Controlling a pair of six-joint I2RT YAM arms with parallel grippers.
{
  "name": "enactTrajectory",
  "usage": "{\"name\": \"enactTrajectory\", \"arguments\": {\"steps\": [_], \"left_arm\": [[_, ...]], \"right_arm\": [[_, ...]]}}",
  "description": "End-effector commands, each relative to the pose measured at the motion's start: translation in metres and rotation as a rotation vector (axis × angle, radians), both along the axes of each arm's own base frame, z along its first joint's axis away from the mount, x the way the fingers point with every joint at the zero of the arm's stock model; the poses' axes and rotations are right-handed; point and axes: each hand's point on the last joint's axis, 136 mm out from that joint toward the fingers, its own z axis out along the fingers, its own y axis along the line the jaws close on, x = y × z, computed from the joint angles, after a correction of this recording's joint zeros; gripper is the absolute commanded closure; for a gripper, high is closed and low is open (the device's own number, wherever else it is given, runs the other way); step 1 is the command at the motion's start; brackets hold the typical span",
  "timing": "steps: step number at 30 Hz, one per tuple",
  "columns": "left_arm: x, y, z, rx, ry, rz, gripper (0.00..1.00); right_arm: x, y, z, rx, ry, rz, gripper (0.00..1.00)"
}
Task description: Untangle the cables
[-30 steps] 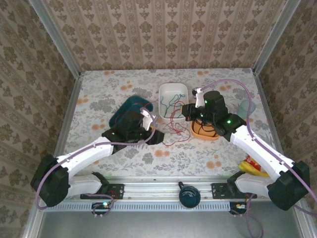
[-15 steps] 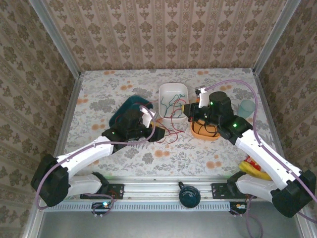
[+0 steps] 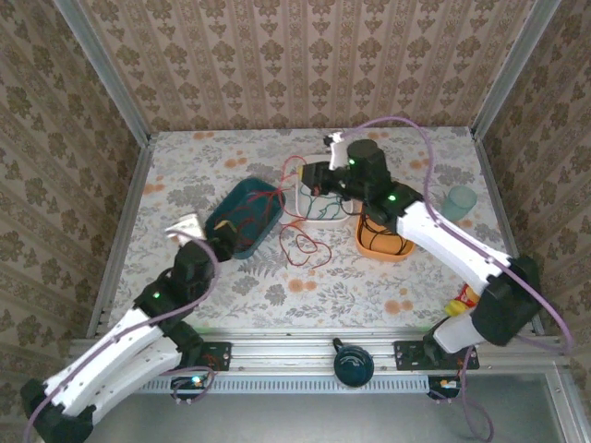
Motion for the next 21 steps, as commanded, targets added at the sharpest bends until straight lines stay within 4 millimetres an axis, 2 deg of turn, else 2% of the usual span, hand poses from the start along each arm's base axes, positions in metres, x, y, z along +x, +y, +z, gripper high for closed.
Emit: {"name": "enactTrajectory", "arguments": {"steps": [1, 4, 6, 11, 16, 21], "left_arm": [[-0.025, 0.071, -0.006, 0.122, 0.021, 0.303, 0.34], [-0.034, 0.083, -0.004, 0.15, 0.037, 0.329, 0.33], [-0.035, 0.083, -0.005, 0.157, 0.047, 0.321, 0.33], [-0.029, 0.074, -0.01, 0.147, 0.062, 0.297, 0.32], [-0.022, 0.065, -0.012, 0.158, 0.07, 0.28, 0.32], [-0.016, 0.056, -0.019, 0.164, 0.076, 0.249, 0.31]], "right_arm": [[0.021, 0.031, 0.015, 0.119, 0.012, 0.004, 1.0], [0.041, 0.055, 0.003, 0.172, 0.062, 0.004, 1.0], [0.053, 0.067, -0.006, 0.218, 0.089, -0.004, 1.0], [0.078, 0.089, -0.052, 0.279, 0.202, -0.026, 1.0], [0.085, 0.093, -0.113, 0.184, 0.326, -0.042, 1.0], [0.084, 0.087, -0.158, 0.015, 0.378, -0.036, 1.0]]}}
